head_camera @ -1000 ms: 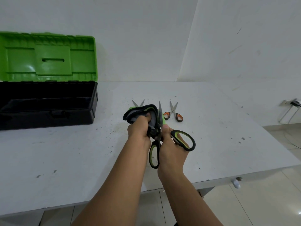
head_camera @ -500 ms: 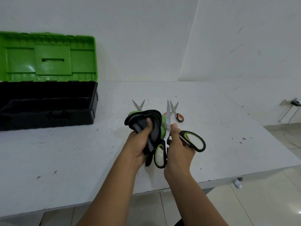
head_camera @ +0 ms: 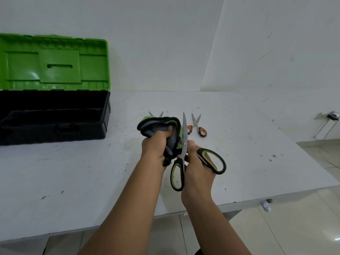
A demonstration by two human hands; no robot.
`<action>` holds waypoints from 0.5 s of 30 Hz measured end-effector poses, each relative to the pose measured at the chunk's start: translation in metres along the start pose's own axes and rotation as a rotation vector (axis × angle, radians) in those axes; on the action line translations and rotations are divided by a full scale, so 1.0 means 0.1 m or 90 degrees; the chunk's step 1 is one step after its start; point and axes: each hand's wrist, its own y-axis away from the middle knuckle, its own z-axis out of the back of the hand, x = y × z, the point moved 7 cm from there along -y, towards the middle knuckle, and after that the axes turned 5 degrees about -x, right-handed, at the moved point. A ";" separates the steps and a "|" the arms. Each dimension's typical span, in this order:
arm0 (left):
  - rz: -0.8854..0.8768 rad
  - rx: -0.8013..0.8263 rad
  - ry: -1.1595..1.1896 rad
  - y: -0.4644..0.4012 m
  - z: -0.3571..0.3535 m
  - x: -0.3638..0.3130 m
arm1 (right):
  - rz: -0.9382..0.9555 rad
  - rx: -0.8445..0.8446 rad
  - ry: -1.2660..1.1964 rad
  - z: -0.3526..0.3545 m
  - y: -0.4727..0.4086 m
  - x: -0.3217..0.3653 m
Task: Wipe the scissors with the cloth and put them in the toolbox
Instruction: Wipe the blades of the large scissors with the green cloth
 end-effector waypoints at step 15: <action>0.012 -0.023 -0.016 -0.03 0.00 0.04 | -0.038 -0.004 -0.018 0.04 -0.01 -0.03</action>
